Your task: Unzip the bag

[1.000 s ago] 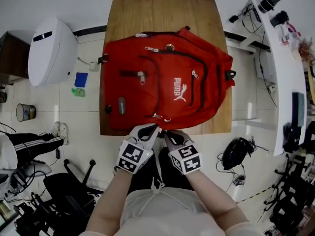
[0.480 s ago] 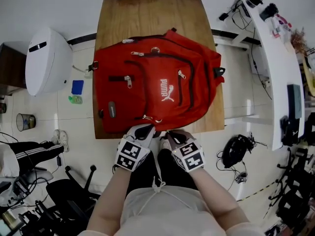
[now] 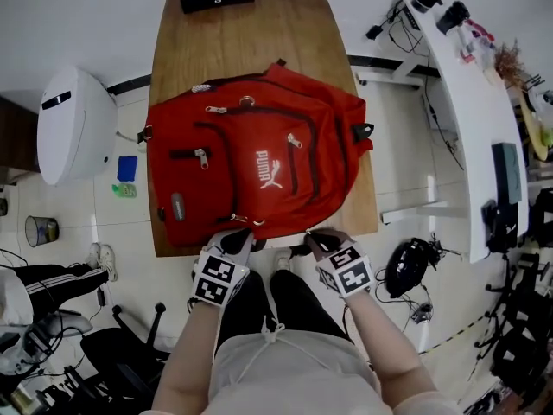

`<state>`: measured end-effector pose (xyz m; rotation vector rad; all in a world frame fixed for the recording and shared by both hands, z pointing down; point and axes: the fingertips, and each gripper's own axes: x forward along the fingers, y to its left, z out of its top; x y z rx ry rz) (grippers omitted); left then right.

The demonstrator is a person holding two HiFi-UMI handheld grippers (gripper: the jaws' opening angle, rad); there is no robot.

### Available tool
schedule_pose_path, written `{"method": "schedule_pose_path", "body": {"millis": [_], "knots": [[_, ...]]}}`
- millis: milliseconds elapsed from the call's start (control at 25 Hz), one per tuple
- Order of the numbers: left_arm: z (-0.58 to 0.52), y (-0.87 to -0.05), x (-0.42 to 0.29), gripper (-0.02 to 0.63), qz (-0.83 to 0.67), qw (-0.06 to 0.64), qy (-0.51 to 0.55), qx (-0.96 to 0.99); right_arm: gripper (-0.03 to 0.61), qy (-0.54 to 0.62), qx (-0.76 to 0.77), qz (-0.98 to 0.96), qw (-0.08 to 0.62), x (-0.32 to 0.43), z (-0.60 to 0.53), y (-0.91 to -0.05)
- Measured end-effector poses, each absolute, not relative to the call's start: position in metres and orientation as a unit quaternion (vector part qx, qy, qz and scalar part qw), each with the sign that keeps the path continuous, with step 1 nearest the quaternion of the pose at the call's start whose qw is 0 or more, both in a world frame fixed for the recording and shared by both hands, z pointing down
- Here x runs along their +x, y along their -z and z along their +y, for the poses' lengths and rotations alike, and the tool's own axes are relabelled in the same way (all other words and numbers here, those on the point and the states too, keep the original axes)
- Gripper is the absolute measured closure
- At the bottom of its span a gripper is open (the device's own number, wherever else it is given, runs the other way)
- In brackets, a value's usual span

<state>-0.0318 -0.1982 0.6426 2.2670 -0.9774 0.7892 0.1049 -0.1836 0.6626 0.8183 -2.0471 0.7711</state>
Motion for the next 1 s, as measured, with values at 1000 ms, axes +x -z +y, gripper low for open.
{"method": "schedule_pose_path", "body": {"millis": [1000], "knots": [[-0.202,-0.652,-0.036,0.606,-0.382,0.270,-0.307,0.829,0.566,-0.231,0.350,-0.787,0.452,0.210,-0.272,-0.642]]}}
